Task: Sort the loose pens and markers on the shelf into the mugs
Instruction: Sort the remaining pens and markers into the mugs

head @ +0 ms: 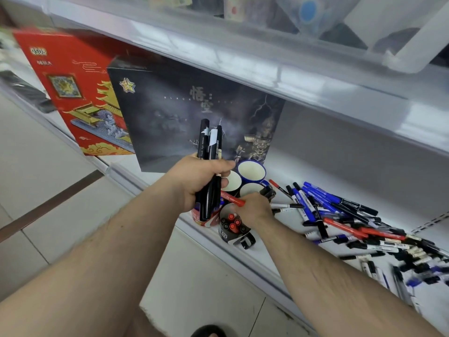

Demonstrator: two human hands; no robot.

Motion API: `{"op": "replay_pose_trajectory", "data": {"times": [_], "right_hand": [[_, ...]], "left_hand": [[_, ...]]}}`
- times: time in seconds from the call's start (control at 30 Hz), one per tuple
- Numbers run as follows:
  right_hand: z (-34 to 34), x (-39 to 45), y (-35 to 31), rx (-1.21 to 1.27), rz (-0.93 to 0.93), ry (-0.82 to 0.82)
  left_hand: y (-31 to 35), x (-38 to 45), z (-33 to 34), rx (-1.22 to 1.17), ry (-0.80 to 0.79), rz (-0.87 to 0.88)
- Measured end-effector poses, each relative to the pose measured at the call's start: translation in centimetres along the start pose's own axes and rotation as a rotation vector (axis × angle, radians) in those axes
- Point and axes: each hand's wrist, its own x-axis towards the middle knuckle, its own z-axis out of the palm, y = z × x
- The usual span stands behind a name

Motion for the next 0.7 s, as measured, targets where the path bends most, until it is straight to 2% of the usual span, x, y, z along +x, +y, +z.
{"op": "replay_pose_trajectory", "data": {"times": [0.1, 0.2, 0.23, 0.37, 0.6, 0.7], "right_hand": [[-0.8, -1.2, 0.2, 0.052, -0.007, 0.049], [-4.1, -4.7, 0.9, 0.07, -0.035, 0.297], [-5.3, -6.2, 1.0, 0.114, -0.039, 0.334], [-8.4, -10.5, 2.0, 0.362, 0.001, 0.302], [-8.8, -8.8, 1.2, 0.199, -0.098, 0.338], [-7.0, -6.5, 1.3, 0.107, -0.097, 0.299]], "left_hand": [[0.1, -0.1, -0.1, -0.012, -0.029, -0.001], [-0.1, -0.3, -0.7, 0.006, -0.053, -0.018], [-0.2, -0.2, -0.9, 0.016, -0.061, -0.019], [-0.3, -0.2, -0.9, 0.02, -0.075, -0.012], [-0.3, -0.5, -0.2, -0.002, -0.122, 0.004], [-0.4, -0.5, -0.3, -0.026, -0.148, 0.002]]}}
